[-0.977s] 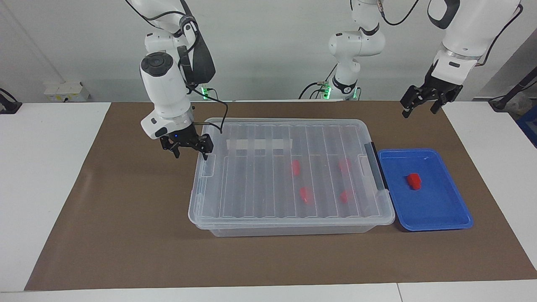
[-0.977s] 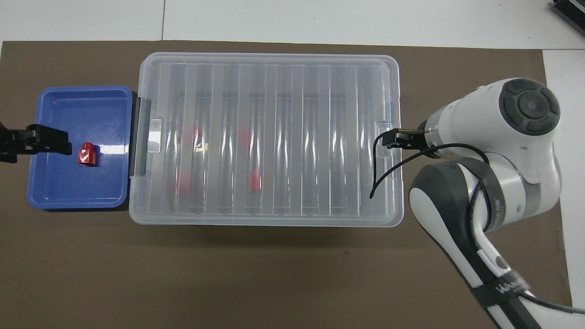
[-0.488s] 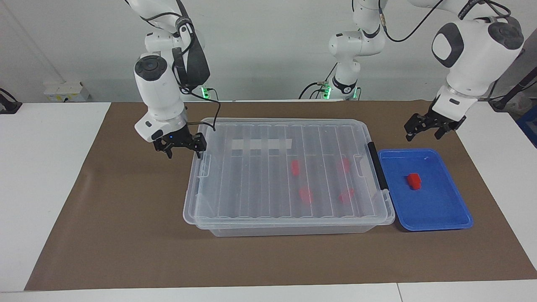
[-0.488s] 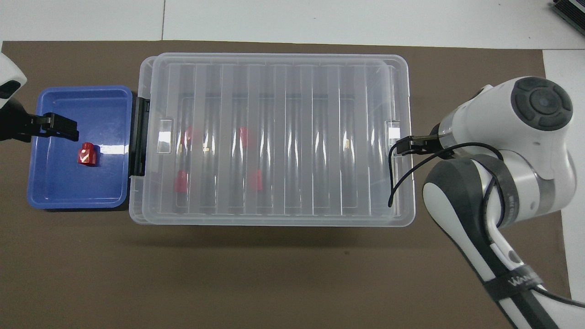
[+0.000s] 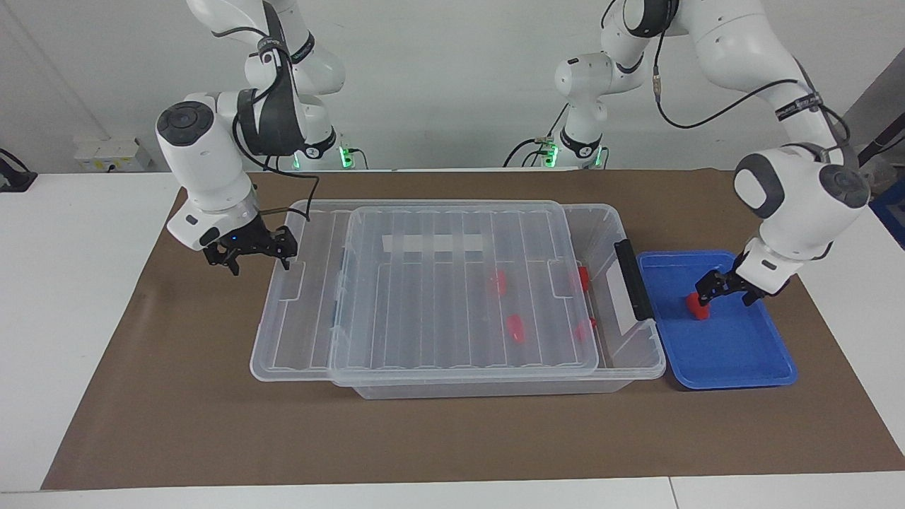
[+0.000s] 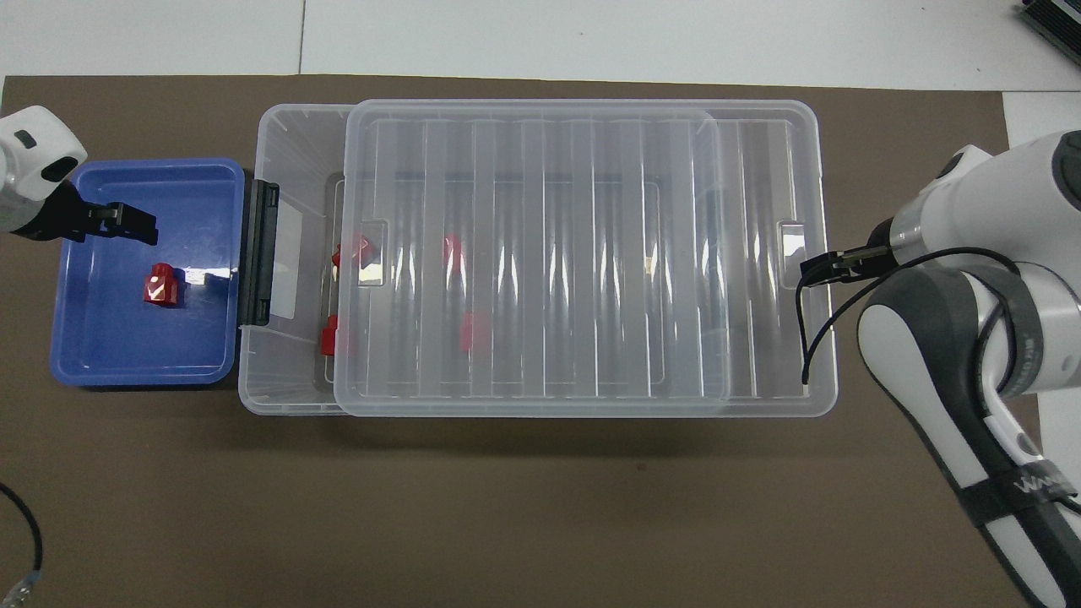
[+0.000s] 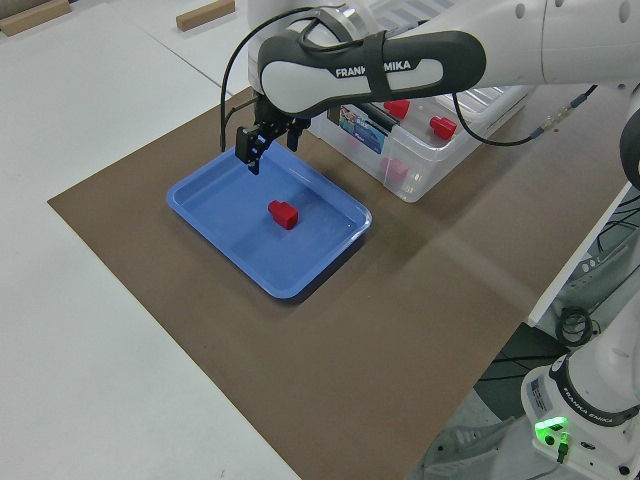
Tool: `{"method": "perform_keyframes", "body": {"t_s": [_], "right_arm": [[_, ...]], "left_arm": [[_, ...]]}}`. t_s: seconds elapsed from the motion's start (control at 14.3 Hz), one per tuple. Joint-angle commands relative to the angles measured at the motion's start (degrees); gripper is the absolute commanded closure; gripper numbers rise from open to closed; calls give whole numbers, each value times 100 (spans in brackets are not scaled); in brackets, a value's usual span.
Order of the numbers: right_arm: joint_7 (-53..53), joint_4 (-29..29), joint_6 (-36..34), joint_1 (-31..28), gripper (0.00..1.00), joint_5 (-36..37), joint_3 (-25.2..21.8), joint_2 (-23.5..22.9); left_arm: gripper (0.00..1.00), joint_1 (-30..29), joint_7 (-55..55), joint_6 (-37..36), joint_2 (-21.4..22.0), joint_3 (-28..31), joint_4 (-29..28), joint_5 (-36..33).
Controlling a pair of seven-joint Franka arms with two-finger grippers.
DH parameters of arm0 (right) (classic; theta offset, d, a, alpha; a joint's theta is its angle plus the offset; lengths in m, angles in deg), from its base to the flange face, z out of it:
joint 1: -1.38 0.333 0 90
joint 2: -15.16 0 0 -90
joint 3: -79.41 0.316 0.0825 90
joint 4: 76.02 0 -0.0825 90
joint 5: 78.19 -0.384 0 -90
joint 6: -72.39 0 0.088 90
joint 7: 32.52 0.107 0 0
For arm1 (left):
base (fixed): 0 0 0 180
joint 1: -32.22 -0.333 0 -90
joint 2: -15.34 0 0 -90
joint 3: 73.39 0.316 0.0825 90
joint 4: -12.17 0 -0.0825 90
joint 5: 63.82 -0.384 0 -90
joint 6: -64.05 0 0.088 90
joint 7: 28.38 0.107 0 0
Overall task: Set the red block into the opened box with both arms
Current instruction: 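Slide the clear lid away from the blue tray with the right gripper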
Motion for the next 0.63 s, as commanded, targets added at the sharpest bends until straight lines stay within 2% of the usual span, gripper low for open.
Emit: {"method": "perform_keyframes", "body": {"t_s": [0.0,0.35,0.56], "right_arm": [[-597,-120,41,-320,1,119,48,87],[-1512,-111,85,-751,1,215,48,61],[-1855,-111,93,-900,1,277,48,61]], "left_arm": [[0,-56,96,744,71,-21,-696,-33],[1,-292,684,227,133,-21,-715,-42],[14,-398,738,261,150,-30,-785,-42]]}}
